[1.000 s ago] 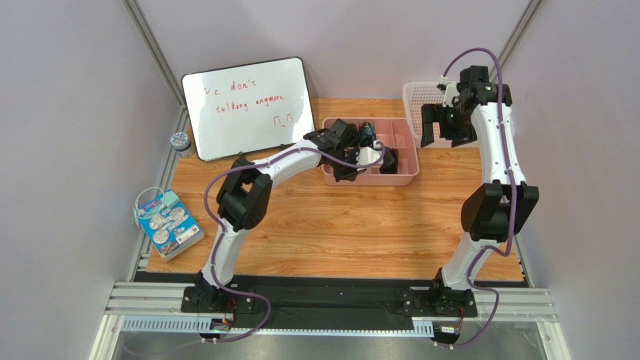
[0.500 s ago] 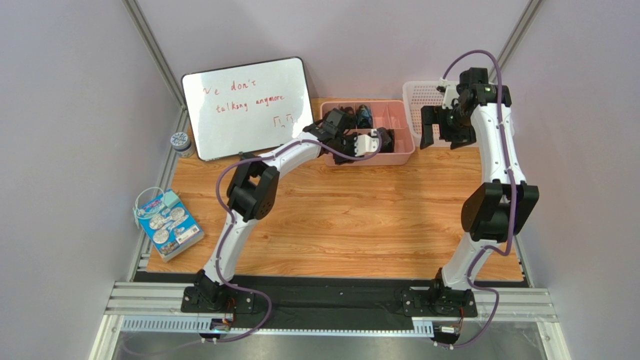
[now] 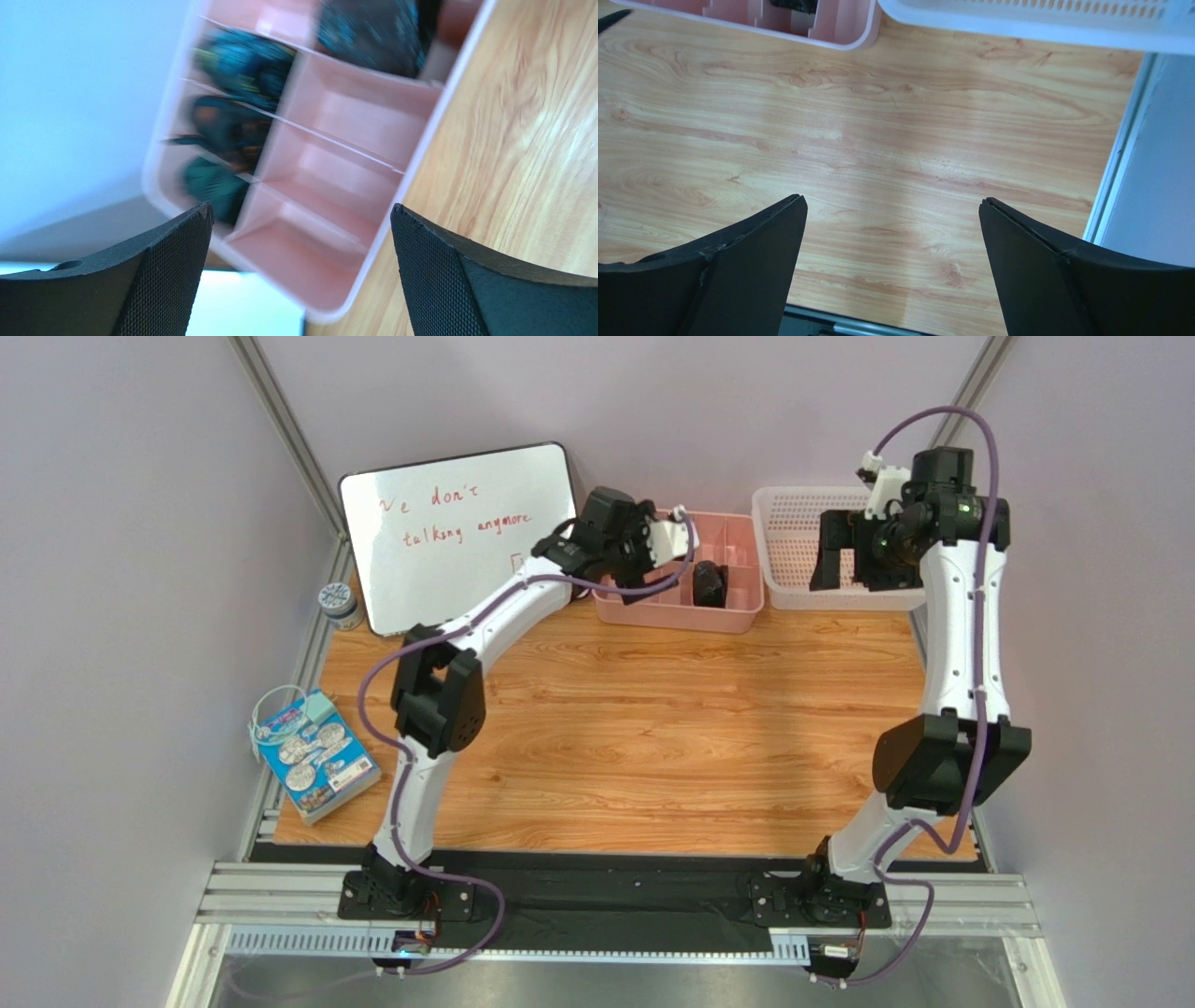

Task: Roll the ties
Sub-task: Move the storage box to the center of the board, then reset both arms

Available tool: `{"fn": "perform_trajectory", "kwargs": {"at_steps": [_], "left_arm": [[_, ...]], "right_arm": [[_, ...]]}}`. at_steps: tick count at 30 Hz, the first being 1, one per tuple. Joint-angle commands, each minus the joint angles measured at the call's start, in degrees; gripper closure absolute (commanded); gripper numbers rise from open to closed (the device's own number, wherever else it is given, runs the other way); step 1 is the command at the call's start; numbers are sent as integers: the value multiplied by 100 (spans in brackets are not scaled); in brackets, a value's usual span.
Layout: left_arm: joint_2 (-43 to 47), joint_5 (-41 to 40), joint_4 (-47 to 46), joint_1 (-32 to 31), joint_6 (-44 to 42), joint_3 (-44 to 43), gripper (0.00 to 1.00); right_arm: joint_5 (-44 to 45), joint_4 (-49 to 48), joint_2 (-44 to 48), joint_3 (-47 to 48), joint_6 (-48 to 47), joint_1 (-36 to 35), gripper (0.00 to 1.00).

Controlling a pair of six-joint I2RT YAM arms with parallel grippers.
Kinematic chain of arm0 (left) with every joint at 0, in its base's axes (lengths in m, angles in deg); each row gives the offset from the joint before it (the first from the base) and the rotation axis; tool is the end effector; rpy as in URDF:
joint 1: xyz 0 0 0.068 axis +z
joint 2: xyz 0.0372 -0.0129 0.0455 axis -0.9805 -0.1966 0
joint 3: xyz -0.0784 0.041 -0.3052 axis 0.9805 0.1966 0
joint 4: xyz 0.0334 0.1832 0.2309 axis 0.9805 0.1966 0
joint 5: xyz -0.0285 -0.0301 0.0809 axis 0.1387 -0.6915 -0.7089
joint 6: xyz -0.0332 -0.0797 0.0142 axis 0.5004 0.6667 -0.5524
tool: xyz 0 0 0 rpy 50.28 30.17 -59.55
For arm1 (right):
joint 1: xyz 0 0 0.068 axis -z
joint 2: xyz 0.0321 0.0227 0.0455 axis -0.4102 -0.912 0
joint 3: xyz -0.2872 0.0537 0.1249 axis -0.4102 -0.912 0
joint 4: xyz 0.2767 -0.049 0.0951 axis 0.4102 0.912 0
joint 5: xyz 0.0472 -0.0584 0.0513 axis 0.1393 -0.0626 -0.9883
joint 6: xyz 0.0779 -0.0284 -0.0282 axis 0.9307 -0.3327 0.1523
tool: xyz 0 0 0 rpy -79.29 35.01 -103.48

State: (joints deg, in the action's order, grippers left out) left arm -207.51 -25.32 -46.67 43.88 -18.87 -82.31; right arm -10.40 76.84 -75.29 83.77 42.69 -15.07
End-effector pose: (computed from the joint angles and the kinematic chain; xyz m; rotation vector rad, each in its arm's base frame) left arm 0.5018 -0.3699 0.2839 1.4072 1.6222 -0.1934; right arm 0.3977 -0.0439 0.4255 -0.1358 2.5660 0.2075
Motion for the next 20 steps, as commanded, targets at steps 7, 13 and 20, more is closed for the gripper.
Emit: {"fn": "perform_trajectory", "kwargs": {"at_steps": [7, 13, 20], "left_arm": [[4061, 41, 2061, 7, 2920, 2130, 0], [5593, -109, 2596, 585, 2871, 4260, 1], [6419, 23, 2554, 1007, 3459, 5209, 0]], "right_arm": [[-1251, -517, 1629, -1568, -477, 316, 0], [-1630, -710, 2589, -3678, -416, 316, 0], [-1569, -1255, 3512, -5155, -56, 316, 0]]}}
